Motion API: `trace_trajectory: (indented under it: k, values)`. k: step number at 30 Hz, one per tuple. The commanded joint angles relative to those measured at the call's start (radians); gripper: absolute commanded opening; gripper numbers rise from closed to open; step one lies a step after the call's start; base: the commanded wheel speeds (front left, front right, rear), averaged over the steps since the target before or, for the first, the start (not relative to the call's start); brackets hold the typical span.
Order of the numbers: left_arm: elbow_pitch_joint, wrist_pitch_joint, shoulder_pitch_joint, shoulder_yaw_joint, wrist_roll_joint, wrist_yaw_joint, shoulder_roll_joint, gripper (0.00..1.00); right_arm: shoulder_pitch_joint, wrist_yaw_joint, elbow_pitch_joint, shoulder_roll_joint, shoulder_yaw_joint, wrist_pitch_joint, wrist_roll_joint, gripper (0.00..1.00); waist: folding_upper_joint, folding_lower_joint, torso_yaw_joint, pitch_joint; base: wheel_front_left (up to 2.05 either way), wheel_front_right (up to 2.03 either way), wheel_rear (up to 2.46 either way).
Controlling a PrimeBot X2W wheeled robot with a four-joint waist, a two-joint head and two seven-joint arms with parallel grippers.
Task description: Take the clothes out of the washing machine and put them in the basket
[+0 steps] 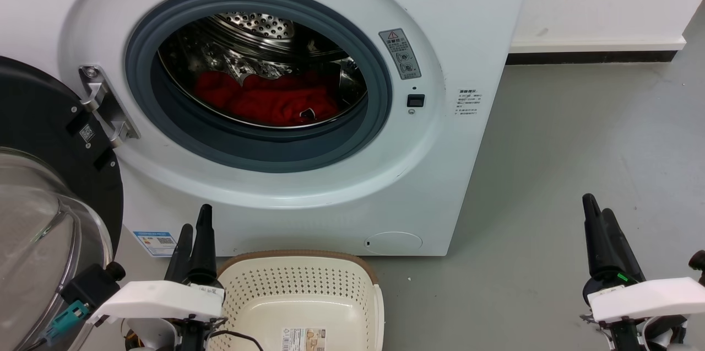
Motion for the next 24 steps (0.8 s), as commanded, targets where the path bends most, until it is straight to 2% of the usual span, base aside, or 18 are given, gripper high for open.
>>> trace_trajectory:
  k: [1, 24]
  values:
    - [-0.024, -0.011, -0.004, -0.003, 0.035, 0.003, 0.004, 1.00, -0.002, 0.000, -0.025, -0.003, 0.003, -0.012, -0.042, 1.00, 0.0000, 0.0000, 0.000, 0.000, 0.00, 0.00, 0.00]
    - [-0.077, -0.084, 0.029, -0.042, 0.346, 0.033, 0.007, 1.00, 0.040, 0.000, -0.110, -0.003, 0.006, -0.086, -0.349, 1.00, 0.0000, 0.0000, 0.001, 0.009, 0.00, 0.00, 0.00]
